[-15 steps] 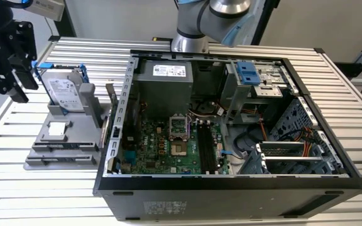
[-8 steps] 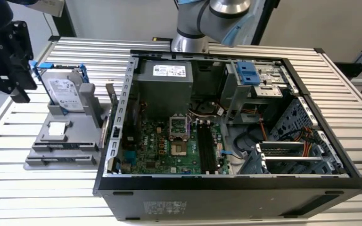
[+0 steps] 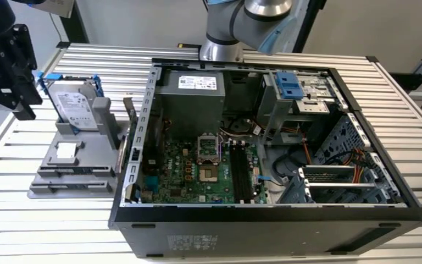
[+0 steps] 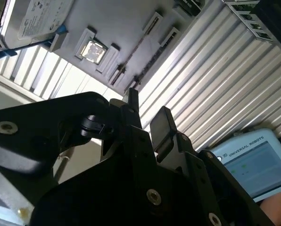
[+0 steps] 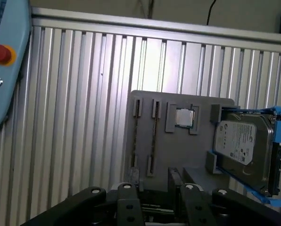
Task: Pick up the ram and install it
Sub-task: 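Pick up the ram and move it above insertion slot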
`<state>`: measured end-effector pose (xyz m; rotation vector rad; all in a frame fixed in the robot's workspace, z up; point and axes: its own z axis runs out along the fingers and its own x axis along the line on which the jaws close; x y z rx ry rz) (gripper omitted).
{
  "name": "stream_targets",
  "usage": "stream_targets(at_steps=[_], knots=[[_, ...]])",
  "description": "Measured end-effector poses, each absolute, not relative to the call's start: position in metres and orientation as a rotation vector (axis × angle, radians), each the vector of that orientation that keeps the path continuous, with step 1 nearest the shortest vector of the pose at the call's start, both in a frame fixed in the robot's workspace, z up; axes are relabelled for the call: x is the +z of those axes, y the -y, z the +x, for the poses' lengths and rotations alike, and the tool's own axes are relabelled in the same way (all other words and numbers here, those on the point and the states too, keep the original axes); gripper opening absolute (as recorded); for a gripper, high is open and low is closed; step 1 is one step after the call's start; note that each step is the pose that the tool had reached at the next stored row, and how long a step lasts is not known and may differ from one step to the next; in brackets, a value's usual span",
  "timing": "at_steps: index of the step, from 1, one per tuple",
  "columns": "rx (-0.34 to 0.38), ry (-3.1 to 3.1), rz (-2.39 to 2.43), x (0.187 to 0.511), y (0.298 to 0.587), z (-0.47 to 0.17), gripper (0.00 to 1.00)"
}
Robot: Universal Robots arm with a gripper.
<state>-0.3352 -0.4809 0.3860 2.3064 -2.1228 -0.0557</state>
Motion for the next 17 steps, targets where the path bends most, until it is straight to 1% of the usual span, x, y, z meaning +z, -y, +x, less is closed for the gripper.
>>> stream_targets(at_steps=[17], knots=[[-0.057, 2.154, 2.277, 0.363, 0.480, -0.335, 1.00]])
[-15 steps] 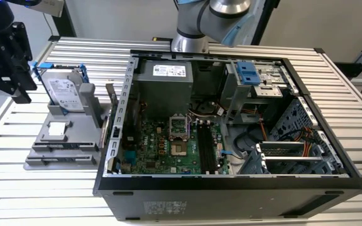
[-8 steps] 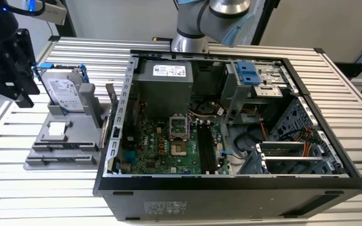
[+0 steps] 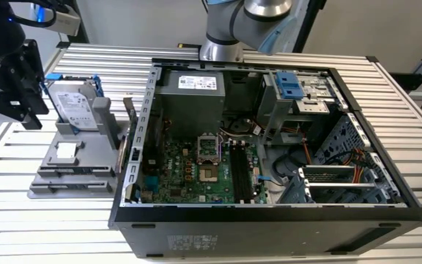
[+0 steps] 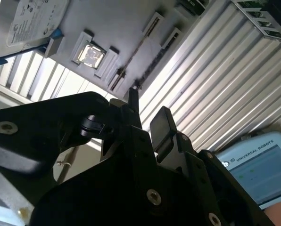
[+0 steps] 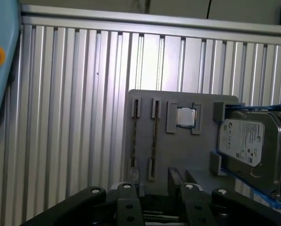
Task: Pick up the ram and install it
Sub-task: 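Pick up the ram and move it above insertion slot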
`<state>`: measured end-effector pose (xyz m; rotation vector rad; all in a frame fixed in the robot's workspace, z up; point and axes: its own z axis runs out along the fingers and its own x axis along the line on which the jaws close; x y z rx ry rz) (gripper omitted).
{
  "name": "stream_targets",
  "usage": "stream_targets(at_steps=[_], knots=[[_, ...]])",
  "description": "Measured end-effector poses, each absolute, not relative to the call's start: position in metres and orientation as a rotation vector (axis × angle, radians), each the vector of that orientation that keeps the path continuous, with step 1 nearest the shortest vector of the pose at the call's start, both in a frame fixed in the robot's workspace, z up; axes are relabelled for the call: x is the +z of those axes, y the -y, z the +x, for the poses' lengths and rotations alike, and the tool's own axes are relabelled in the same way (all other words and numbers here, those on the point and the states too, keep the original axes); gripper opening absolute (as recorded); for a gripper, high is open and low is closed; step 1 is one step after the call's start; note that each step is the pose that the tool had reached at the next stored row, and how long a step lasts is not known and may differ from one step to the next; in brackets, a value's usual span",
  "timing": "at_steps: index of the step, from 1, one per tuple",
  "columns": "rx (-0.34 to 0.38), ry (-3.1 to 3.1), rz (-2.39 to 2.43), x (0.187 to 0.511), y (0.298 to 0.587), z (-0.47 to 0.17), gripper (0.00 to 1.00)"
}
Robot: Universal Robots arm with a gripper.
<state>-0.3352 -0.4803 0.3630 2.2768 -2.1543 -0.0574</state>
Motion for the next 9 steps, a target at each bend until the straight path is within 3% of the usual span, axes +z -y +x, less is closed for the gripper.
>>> stream_targets(at_steps=[9], knots=[[-0.057, 2.155, 2.276, 0.347, 0.480, -0.334, 1.00]])
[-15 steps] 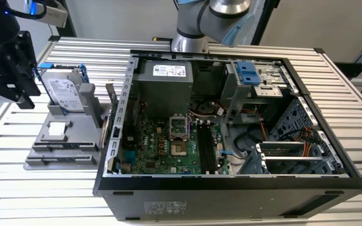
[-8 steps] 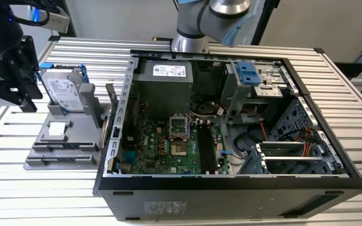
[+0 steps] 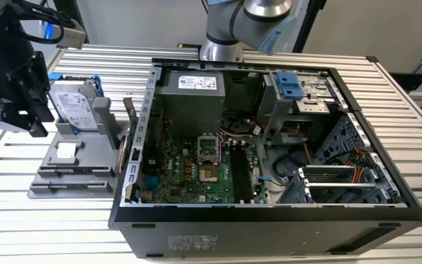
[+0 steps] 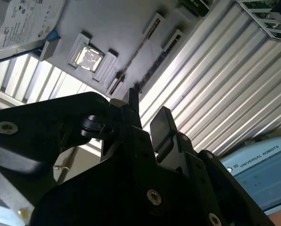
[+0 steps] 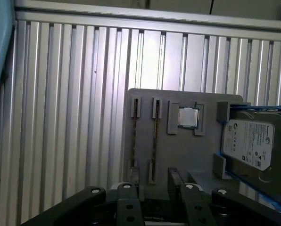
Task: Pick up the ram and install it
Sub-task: 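Pick up the ram and move it above insertion slot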
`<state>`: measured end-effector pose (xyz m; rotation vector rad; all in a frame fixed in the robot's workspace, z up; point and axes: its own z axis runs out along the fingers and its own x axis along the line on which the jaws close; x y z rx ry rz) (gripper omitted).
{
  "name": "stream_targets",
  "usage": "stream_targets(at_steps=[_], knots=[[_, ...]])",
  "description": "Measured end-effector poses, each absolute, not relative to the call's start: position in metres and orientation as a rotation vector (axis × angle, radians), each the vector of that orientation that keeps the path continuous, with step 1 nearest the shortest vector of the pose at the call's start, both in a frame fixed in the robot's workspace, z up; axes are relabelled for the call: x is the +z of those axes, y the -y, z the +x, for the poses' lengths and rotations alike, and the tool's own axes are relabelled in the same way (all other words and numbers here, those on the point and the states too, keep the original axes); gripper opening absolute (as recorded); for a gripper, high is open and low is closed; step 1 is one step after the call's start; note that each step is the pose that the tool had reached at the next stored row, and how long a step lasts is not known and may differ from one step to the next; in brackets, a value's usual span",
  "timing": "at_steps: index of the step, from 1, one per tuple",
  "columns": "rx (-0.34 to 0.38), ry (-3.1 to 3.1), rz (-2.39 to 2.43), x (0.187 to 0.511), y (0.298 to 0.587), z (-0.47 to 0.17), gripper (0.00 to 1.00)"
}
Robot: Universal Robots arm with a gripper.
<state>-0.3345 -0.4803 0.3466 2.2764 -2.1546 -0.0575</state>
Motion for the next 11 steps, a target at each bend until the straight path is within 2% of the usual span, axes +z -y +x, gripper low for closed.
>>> stream_targets(at_steps=[11], knots=[[-0.057, 2.155, 2.276, 0.327, 0.481, -0.330, 1.00]])
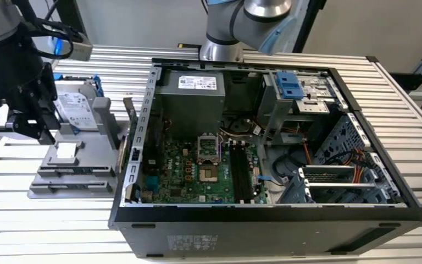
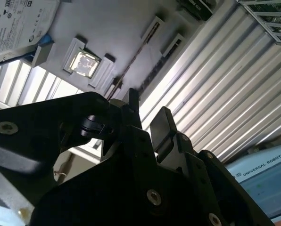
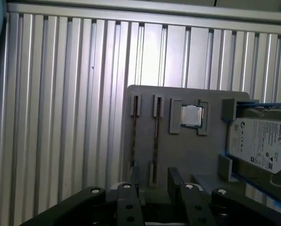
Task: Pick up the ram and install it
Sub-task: 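Pick up the ram and move it above insertion slot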
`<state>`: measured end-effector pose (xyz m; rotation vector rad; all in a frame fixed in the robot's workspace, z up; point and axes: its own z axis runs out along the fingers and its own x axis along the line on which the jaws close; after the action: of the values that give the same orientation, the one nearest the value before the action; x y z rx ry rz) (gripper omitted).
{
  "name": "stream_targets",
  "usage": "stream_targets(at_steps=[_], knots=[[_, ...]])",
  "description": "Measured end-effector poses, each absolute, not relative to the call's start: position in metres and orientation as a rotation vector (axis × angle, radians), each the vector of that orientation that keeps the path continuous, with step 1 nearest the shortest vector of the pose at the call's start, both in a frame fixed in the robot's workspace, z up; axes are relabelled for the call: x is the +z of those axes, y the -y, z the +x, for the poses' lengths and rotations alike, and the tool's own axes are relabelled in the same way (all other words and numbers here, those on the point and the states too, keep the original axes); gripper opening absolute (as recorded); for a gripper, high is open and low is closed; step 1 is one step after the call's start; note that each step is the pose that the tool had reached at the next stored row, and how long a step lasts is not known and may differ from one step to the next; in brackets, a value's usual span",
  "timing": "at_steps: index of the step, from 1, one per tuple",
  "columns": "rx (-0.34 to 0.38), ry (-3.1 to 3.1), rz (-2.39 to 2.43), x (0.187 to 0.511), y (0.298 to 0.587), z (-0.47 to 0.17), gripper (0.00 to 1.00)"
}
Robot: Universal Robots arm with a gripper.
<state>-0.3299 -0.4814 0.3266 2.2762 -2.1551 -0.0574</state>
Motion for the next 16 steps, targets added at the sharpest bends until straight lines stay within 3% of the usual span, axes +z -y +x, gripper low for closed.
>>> stream_targets(at_steps=[16], knots=[[-0.057, 2.186, 2.247, 0.298, 0.498, -0.331, 1.00]])
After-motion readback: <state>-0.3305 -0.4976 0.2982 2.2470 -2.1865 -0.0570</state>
